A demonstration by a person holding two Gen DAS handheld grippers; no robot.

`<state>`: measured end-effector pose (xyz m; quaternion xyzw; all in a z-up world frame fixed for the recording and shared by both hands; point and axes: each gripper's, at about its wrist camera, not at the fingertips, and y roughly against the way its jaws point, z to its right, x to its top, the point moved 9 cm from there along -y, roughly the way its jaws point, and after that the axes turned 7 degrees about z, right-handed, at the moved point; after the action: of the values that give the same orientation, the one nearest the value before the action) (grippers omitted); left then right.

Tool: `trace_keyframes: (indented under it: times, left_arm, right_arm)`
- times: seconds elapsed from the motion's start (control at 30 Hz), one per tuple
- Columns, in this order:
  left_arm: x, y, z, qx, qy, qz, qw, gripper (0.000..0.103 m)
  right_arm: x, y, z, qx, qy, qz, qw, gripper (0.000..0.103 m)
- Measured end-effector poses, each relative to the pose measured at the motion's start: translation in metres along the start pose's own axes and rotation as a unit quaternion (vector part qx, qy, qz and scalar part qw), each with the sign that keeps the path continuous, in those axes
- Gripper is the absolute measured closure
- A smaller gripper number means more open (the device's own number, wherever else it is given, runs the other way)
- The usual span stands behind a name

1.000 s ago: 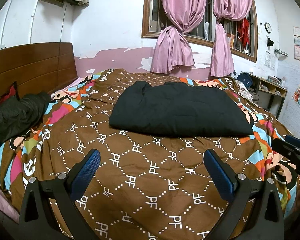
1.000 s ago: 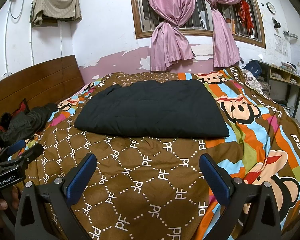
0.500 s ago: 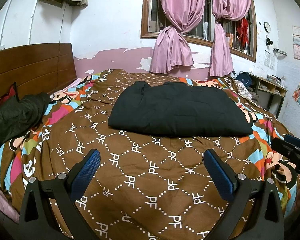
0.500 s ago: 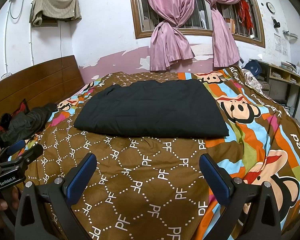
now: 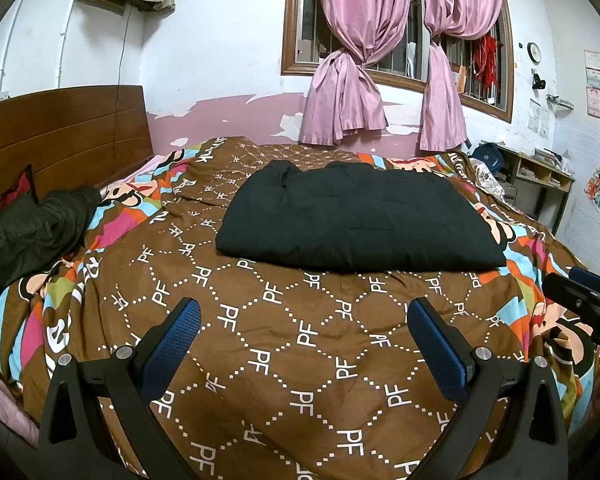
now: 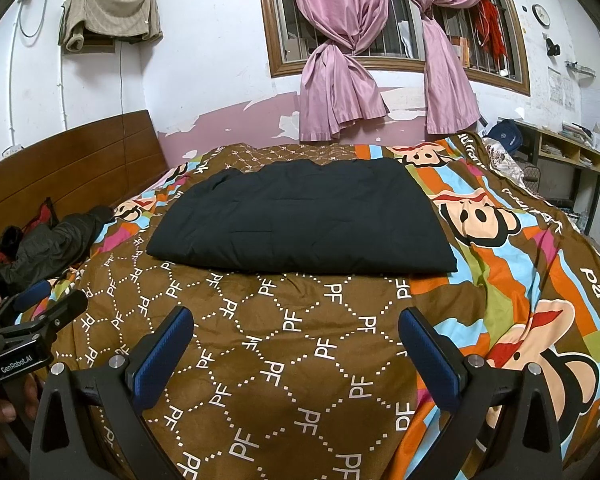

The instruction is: Fold large clothes

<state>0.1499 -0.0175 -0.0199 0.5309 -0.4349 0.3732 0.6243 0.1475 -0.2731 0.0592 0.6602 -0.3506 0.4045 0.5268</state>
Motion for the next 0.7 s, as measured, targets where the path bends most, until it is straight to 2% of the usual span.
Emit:
trace_keyframes:
  times: [0.7]
  left_arm:
    - [-0.0031, -0.0001, -0.0035, 0.002, 0.0, -0.002, 1.0, 0.002]
  right_arm:
    - [0.0006, 0.0002, 0.0012, -0.001, -0.001, 0.0, 1.0, 0.0]
